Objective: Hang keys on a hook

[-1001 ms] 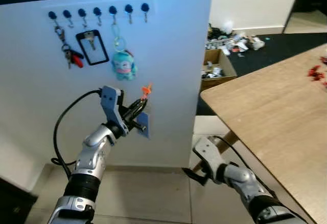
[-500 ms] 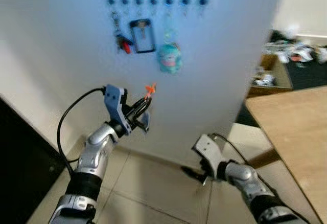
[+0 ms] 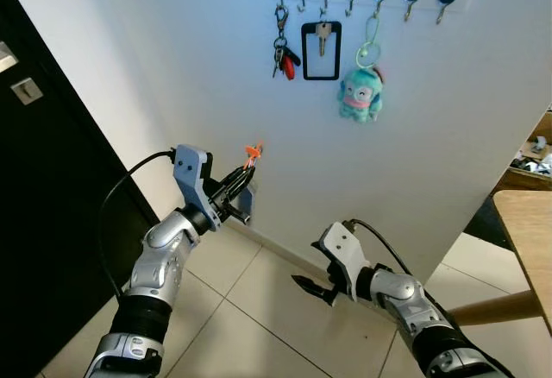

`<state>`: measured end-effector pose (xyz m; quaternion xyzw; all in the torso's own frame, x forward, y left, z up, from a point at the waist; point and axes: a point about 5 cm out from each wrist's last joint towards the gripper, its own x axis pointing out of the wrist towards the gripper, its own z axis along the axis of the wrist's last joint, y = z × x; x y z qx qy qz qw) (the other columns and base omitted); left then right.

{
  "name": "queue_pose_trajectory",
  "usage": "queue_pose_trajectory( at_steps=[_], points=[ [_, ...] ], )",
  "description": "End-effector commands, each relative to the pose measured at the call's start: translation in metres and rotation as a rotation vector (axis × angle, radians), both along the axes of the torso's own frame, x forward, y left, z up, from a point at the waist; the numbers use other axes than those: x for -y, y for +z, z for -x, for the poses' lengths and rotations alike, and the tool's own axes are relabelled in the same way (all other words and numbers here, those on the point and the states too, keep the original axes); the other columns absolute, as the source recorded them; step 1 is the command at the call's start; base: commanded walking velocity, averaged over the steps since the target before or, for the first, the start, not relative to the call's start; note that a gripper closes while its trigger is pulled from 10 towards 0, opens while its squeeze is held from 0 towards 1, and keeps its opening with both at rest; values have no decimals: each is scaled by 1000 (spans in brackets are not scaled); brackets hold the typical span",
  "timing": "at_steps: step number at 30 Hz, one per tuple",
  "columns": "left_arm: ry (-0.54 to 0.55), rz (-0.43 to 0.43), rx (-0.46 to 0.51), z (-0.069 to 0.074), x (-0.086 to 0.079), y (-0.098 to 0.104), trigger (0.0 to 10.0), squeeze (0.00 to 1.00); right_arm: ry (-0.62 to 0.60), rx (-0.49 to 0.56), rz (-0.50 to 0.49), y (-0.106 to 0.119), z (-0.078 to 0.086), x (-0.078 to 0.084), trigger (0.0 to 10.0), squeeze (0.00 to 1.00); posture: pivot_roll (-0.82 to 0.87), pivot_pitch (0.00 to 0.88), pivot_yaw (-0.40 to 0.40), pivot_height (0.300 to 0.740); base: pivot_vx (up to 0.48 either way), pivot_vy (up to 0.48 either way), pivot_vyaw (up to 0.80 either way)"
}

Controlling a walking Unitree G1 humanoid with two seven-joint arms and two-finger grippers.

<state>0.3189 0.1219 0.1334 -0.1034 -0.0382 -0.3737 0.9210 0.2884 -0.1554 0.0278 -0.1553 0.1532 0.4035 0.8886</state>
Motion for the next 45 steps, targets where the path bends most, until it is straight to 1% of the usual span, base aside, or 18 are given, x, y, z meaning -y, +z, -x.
queue_pose_trajectory(
  at_steps=[1, 5, 10, 15, 16, 17, 20, 21, 24, 25, 26, 31, 36, 40, 41, 42, 44, 45],
  points=[
    [-34, 1, 9, 4, 2, 2, 10000, 0, 5, -9, -21, -1, 2, -5, 10000, 0, -129, 62, 105, 740, 0, -458, 0],
    [-41, 8, 9, 5, 4, 2, 10000, 0, 6, 2, -30, 2, 1, -5, 10000, 0, -129, 62, 105, 740, 0, -433, 0],
    [-26, 39, 18, 3, 2, 6, 10000, 0, 6, 20, -52, 7, -2, -6, 10000, 0, -129, 62, 105, 740, 0, 0, 0],
    [-30, 61, 58, 2, -4, 16, 10000, 0, 23, 51, -142, 21, -6, -11, 10000, 0, -135, 58, 105, 740, 0, 0, 0],
    [-30, 61, 58, 2, -4, 16, 10000, 0, 23, 51, -142, 21, -6, -11, 10000, 0, -135, 58, 105, 740, 0, 0, 0],
    [-51, 102, 90, 4, -7, 26, 10000, 0, 38, 77, -264, 38, -10, -17, 10000, 0, -135, 58, 105, 740, 0, 0, 0],
    [-81, 145, 110, 6, -9, 35, 10000, 0, 60, 93, -411, 57, -12, -21, 10000, 0, -131, 54, 101, 740, 0, 0, 0],
    [-81, 145, 110, 6, -9, 35, 10000, 0, 60, 93, -411, 57, -12, -21, 10000, 0, -131, 54, 101, 740, 0, 0, 0],
    [-152, 171, 122, 11, -7, 43, 10000, 0, 96, 97, -554, 75, -13, -24, 10000, 0, -129, 52, 98, 740, 0, 0, 0],
    [-264, 161, 136, 22, 2, 48, 10000, 0, 154, 102, -682, 94, -10, -26, 10000, 0, -126, 47, 97, 740, 0, 0, 0],
    [-299, 156, 137, 25, 4, 49, 10000, 0, 176, 103, -715, 99, -9, -27, 10000, 0, -126, 47, 97, 740, 0, 0, 0],
    [-364, 157, 129, 32, 8, 50, 10000, 0, 215, 109, -785, 111, -6, -26, 10000, 0, -126, 47, 97, 740, 0, 0, 0],
    [-447, 178, 101, 38, 3, 49, 10000, 0, 253, 112, -880, 126, 0, -23, 10000, 0, -126, 47, 97, 740, 0, 0, 0],
    [-477, 187, 86, 39, 1, 49, 10000, 0, 265, 104, -905, 130, 2, -21, 10000, 0, -130, 47, 95, 740, 0, 0, 0],
    [-517, 226, 77, 41, 0, 52, 10000, 0, 274, 98, -912, 132, 3, -20, 10000, 0, -130, 47, 95, 740, 0, 0, 0],
    [-567, 304, 70, 43, -3, 58, 10000, 0, 286, 87, -920, 134, 5, -19, 10000, 0, -129, 48, 94, 740, 0, 0, 0],
    [-659, 408, 72, 47, -5, 67, 10000, 0, 302, 76, -921, 135, 7, -19, 10000, 0, -130, 48, 94, 740, 0, 0, 0],
    [-659, 408, 72, 47, -5, 67, 10000, 0, 302, 76, -921, 135, 7, -19, 10000, 0, -130, 48, 94, 740, 0, 0, 0]
  ],
)
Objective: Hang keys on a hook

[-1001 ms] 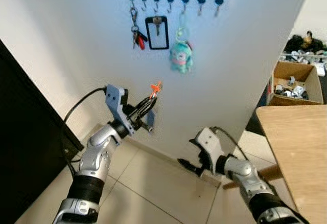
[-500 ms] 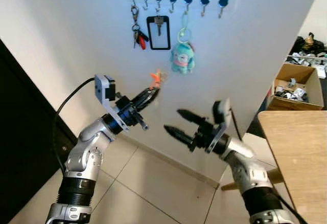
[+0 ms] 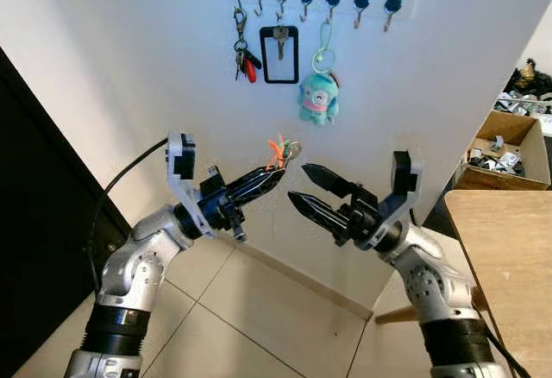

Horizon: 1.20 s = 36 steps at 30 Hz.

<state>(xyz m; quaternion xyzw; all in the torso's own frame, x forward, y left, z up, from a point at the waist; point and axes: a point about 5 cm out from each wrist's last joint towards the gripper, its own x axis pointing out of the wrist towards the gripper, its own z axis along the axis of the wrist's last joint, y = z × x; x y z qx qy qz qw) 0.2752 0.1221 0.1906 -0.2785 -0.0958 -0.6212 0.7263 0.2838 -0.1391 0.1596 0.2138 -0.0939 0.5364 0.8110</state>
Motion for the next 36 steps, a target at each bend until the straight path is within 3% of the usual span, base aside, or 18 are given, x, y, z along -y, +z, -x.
queue_pose_trajectory(
  at_steps=[1, 2, 8, 14, 17, 22, 36],
  points=[
    [-71, 47, 33, 5, -5, 12, 10000, 0, 32, 7, -13, 4, 3, -3, 10000, 0, -130, 48, 94, 740, 0, 0, 0],
    [-168, 70, 42, 12, -4, 13, 10000, 0, 41, 5, -10, 5, 3, -4, 10000, 0, -132, 47, 95, 740, 0, 0, 0],
    [-250, 175, 38, 13, -7, 22, 10000, 0, 47, 0, -16, 7, 4, -5, 10000, 0, -135, 49, 98, 740, 0, 0, 0],
    [-319, 170, 23, 17, -2, 21, 10000, 0, 67, -7, -33, 9, 6, -5, 10000, 0, -135, 49, 97, 740, 0, 0, 0],
    [-386, 166, -10, 18, 0, 19, 10000, 0, 189, -24, -108, 14, 14, -6, 10000, 0, -135, 48, 97, 740, 0, 0, 0],
    [-405, 141, -16, 18, 3, 17, 10000, 0, 268, -30, -175, 20, 17, -6, 10000, 0, -136, 46, 96, 740, 0, 0, 0],
    [-448, 75, -20, 18, 13, 14, 10000, 0, 400, -44, -106, 21, 19, -20, 10000, 0, -137, 39, 91, 740, 0, 0, 0]
  ],
)
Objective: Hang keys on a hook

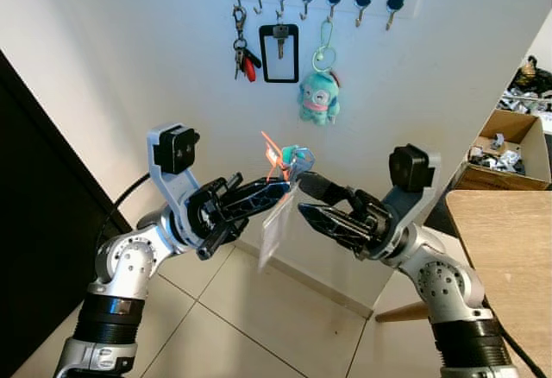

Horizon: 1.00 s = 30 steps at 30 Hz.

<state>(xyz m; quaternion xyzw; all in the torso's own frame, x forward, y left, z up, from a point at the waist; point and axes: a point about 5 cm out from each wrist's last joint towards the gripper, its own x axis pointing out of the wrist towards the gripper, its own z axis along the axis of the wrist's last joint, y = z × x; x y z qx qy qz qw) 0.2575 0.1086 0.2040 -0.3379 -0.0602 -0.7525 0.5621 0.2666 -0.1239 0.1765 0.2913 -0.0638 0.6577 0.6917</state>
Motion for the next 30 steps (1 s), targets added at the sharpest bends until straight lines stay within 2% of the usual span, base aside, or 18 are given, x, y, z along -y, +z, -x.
queue_pose_trajectory(
  at_steps=[1, 10, 24, 25, 27, 28, 30],
  points=[
    [-24, -38, 10, 0, -1, 0, 10000, 0, 54, 17, 15, 4, 2, -6, 10000, 0, -137, 39, 91, 740, 0, 0, 0],
    [-47, -83, 15, -2, 2, -4, 10000, 0, 112, 8, 30, 1, 3, -13, 10000, 0, -135, 35, 86, 740, 0, 0, 0],
    [-42, -141, 30, -6, 5, -12, 10000, 0, 148, 5, 35, 0, 4, -14, 10000, 0, -137, 28, 85, 740, 0, 0, 0],
    [-43, -142, 31, -6, 5, -12, 10000, 0, 150, 4, 35, 0, 4, -15, 8235, 0, -139, 27, 86, 740, 0, 0, 0],
    [-44, -142, 32, -6, 5, -12, 10000, 0, 150, 4, 35, 0, 4, -15, 8235, 0, -139, 27, 86, 740, 0, 0, 0],
    [-46, -142, 33, -5, 5, -12, 10000, 0, 153, 3, 31, 0, 5, -14, 0, 0, -139, 27, 86, 740, 0, 0, 0],
    [-47, -142, 34, -5, 5, -13, 10000, 0, 155, 3, 27, 0, 5, -14, 0, 0, -139, 27, 87, 740, 0, 0, 0]
  ],
)
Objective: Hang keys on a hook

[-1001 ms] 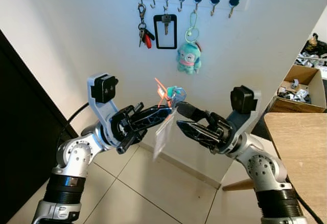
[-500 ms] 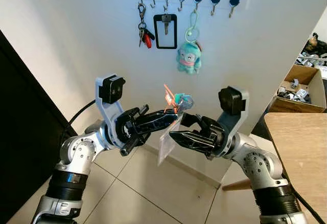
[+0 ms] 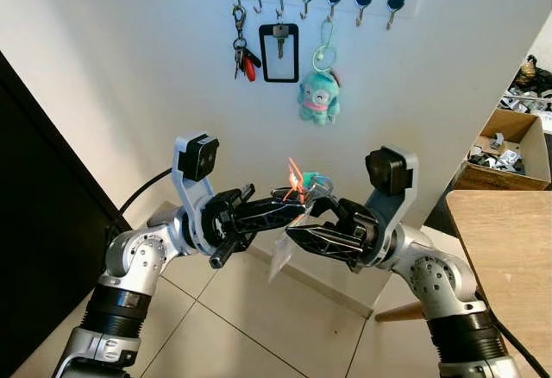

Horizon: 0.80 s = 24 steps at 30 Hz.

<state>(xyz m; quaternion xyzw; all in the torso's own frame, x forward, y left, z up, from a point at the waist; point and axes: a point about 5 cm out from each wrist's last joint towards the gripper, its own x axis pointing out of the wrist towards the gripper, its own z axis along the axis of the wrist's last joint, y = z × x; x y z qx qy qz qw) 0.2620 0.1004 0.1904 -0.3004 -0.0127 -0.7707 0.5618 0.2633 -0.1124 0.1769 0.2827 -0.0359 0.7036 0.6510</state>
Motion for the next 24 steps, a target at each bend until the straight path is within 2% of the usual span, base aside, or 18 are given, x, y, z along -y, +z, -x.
queue_pose_trajectory(
  at_steps=[1, 24],
  points=[
    [0, -27, 22, 0, -3, 1, 10000, 0, 23, 0, -9, 0, 2, -3, 0, 0, -139, 29, 89, 740, 0, 0, 0],
    [4, -44, 52, -1, -4, 4, 10000, 0, 6, 12, 16, 0, 2, -1, 0, 0, -137, 39, 91, 740, 0, 0, 0]
  ],
)
